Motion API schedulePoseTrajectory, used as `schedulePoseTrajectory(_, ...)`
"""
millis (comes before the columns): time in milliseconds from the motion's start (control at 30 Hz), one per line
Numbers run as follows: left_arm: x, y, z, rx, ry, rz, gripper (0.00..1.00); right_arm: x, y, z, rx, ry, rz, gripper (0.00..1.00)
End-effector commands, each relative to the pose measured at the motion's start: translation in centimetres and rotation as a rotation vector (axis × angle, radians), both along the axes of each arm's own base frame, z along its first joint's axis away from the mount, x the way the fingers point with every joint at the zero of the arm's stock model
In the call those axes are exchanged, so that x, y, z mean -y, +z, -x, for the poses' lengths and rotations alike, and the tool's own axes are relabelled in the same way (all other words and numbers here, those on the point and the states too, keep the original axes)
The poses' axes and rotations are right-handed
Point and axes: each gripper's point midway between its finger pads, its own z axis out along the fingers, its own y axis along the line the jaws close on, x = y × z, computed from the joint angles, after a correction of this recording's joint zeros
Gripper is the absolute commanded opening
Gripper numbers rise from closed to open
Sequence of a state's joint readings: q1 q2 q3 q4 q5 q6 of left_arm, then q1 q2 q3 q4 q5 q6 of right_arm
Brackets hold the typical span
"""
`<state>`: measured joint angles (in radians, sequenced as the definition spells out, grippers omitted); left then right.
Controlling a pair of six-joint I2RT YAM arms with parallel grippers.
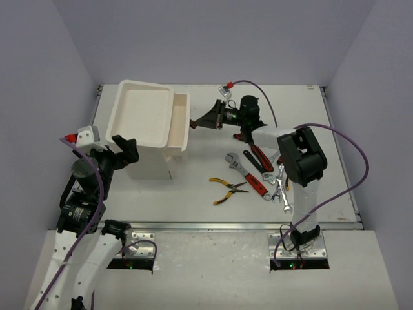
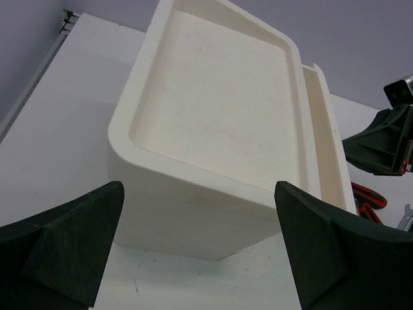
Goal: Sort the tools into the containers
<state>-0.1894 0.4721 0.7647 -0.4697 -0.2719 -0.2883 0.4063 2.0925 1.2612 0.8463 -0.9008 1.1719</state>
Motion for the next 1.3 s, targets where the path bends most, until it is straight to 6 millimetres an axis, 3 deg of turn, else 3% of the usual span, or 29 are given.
schedulePoseTrajectory(0,0.3,1.1,-0.4,0.046,-0.015,-0.003,1.00,2.6,-0.1,0.6,0.055,-0.002,0.023,0.00)
schedulePoseTrajectory(233,0.1,1.1,-0.3,0.048,-0.006,-0.003,1.00,5.7,0.9,-0.3,0.048,-0.052,0.025,0.03)
schedulePoseTrajectory(300,0.1,1.2,-0.3,0.051,-0.005,-0.001,1.00,5.9,1.0,-0.2,0.063,-0.039,0.040,0.36)
schedulePoseTrajectory(367,0.1,1.2,-0.3,0.052,-0.003,-0.001,1.00,6.0,1.0,-0.1,0.051,-0.042,0.071,0.50)
schedulePoseTrajectory(433,0.0,1.2,-0.3,0.048,0.001,-0.002,1.00,6.6,0.7,-0.1,0.058,-0.069,0.144,0.73)
schedulePoseTrajectory(500,-0.1,1.1,-0.3,0.047,0.007,-0.003,1.00,7.4,0.2,-0.7,0.082,-0.121,0.216,0.83)
schedulePoseTrajectory(567,-0.3,1.2,-0.1,0.049,0.020,-0.002,1.00,10.0,-1.1,-1.3,0.069,-0.213,0.383,0.86)
schedulePoseTrajectory(700,-0.6,1.4,0.1,0.060,0.033,0.003,1.00,14.8,-3.0,-0.5,0.058,-0.324,0.662,0.87)
schedulePoseTrajectory(733,-0.6,1.5,0.2,0.062,0.036,0.004,1.00,16.8,-4.0,-0.1,0.024,-0.368,0.789,0.86)
schedulePoseTrajectory(900,-0.7,1.4,0.2,0.059,0.041,0.004,1.00,22.6,-7.4,2.2,0.018,-0.410,1.126,0.84)
schedulePoseTrajectory(1033,-0.7,1.6,0.3,0.066,0.040,0.006,1.00,25.6,-10.0,3.1,-0.033,-0.401,1.331,0.81)
schedulePoseTrajectory(1133,-0.7,1.6,0.4,0.068,0.037,0.007,1.00,26.8,-13.0,4.0,-0.097,-0.325,1.474,0.79)
schedulePoseTrajectory(1267,-0.4,1.6,0.4,0.069,0.021,0.009,1.00,27.5,-14.3,3.8,-0.097,-0.321,1.549,0.79)
